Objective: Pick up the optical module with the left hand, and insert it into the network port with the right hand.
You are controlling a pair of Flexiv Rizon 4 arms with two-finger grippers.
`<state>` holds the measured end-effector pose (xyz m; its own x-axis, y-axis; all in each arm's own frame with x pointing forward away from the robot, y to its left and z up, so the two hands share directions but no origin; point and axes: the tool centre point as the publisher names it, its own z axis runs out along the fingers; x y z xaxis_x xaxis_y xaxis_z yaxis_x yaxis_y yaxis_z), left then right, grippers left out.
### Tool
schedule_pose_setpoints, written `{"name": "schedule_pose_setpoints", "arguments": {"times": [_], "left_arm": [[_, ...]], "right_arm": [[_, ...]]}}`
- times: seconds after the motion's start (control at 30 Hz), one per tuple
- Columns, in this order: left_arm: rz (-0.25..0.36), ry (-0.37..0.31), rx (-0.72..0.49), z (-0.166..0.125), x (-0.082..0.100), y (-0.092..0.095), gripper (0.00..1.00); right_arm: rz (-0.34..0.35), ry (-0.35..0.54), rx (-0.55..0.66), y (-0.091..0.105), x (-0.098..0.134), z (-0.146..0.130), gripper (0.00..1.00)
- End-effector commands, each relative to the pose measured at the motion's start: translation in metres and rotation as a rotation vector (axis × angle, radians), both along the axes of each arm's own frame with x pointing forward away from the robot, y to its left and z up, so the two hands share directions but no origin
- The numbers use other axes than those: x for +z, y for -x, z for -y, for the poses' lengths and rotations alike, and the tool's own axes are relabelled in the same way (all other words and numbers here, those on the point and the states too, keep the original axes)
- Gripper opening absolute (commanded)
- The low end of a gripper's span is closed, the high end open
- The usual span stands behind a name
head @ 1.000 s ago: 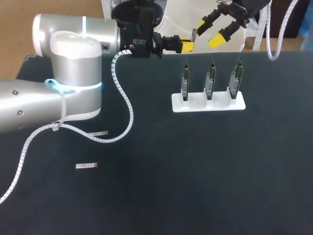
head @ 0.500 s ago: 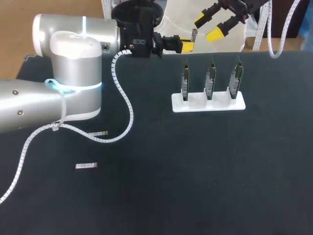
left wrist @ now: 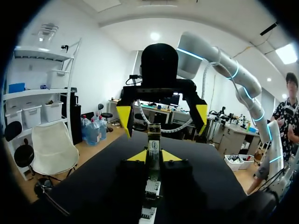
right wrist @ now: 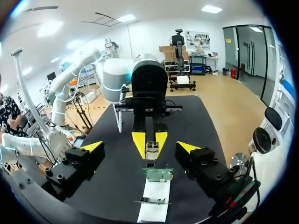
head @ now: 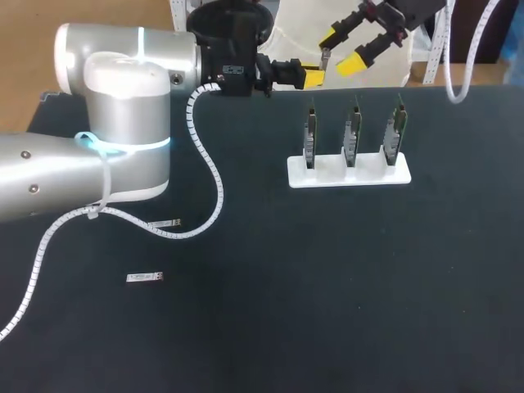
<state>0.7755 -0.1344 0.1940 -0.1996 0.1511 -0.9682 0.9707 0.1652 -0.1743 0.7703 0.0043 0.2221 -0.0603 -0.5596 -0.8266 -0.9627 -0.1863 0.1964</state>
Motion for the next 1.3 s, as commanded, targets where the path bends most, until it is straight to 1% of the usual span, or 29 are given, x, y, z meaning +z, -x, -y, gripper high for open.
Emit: {"name": "schedule_pose_setpoints", "arguments": {"times": [0.03, 0.2, 0.4, 0.43, 0.47, 0.53, 1.07, 1.1, 1.13, 1.17, 1.3], "left_arm": [[0.003, 0.003, 0.003, 0.0002, -0.001, 0.0004, 0.0], [0.003, 0.003, 0.003, 0.0002, -0.001, 0.0004, 0.0], [0.003, 0.003, 0.003, 0.0002, -0.001, 0.0004, 0.0], [0.003, 0.003, 0.003, 0.0002, -0.001, 0.0004, 0.0], [0.003, 0.003, 0.003, 0.0002, -0.001, 0.0004, 0.0], [0.003, 0.003, 0.003, 0.0002, -0.001, 0.0004, 0.0], [0.003, 0.003, 0.003, 0.0002, -0.001, 0.0004, 0.0], [0.003, 0.003, 0.003, 0.0002, -0.001, 0.0004, 0.18], [0.003, 0.003, 0.003, 0.0002, -0.001, 0.0004, 0.56], [0.003, 0.003, 0.003, 0.0002, -0.001, 0.0004, 1.0], [0.003, 0.003, 0.003, 0.0002, -0.001, 0.0004, 1.0]], "right_arm": [[0.01, -0.001, -0.025, 0.0022, -0.0018, -0.0027, 1.0], [0.018, -0.003, -0.058, -0.0005, -0.002, -0.0042, 1.0], [0.018, -0.002, -0.07, -0.0012, -0.0028, -0.0045, 1.0], [0.016, -0.003, -0.074, -0.0015, -0.003, -0.0047, 0.83], [0.014, -0.004, -0.076, -0.0017, -0.0031, -0.0049, 0.53], [0.014, -0.007, -0.08, -0.0021, -0.0034, -0.0054, 0.0], [0.015, -0.011, -0.074, -0.0005, -0.0016, -0.0089, 0.0], [0.015, -0.012, -0.074, -0.0004, -0.0015, -0.0089, 0.0], [0.014, -0.012, -0.074, -0.0002, -0.0014, -0.0089, 0.0], [0.014, -0.013, -0.074, 0.0, -0.0013, -0.009, 0.0], [0.014, -0.014, -0.074, 0.0003, -0.0009, -0.009, 0.0]]}}
